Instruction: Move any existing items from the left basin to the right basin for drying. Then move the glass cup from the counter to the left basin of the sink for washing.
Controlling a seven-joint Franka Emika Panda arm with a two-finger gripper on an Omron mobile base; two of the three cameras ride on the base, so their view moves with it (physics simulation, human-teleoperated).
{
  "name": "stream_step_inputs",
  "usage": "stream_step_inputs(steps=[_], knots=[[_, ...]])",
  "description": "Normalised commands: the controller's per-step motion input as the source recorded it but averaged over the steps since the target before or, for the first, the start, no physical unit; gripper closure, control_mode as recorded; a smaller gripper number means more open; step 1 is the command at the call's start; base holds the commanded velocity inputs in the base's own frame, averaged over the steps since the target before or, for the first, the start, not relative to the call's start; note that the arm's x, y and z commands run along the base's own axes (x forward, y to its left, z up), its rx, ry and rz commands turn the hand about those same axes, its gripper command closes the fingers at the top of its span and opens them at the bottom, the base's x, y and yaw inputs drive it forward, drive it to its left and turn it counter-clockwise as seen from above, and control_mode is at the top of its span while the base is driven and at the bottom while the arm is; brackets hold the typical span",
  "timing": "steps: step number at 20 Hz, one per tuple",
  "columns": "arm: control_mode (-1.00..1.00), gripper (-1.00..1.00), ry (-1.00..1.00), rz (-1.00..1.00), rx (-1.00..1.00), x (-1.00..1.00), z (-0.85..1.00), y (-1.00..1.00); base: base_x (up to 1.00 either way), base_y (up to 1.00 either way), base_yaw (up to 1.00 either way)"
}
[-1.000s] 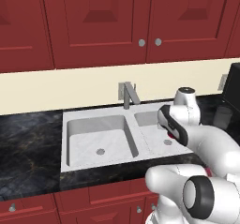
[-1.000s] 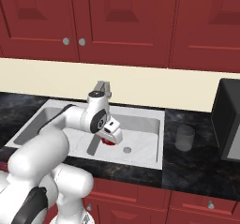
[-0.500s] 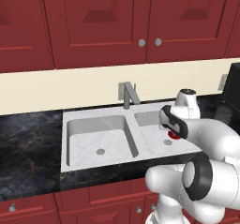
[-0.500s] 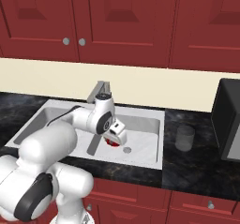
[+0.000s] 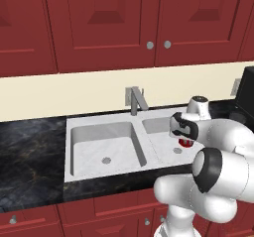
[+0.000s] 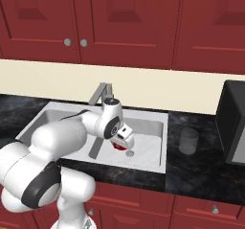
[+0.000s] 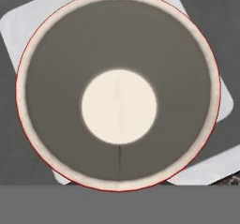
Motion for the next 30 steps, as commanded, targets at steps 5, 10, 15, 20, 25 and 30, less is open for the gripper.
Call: stream_step_inputs(steps=[5,10,15,20,25,30], knots=[[-1.00,1.00,0.01,0.00,0.00,0.25,-0.16,-0.03,0.00,0.00,0.00],[-1.00,1.00,0.02,0.00,0.00,0.28,-0.19,0.00,0.00,0.00,0.00],[-1.00,1.00,0.00,0.00,0.00,0.20,-0.20,-0.03,0.00,0.00,0.00],[-1.00,1.00,0.00,0.00,0.00,0.13,-0.20,-0.01,0.00,0.00,0.00],[-1.00,1.00,0.00,0.00,0.00,0.04,-0.19,-0.04,0.00,0.00,0.00],[-1.00,1.00,-0.02,0.00,0.00,0.03,-0.17,-0.01,0.00,0.00,0.00]])
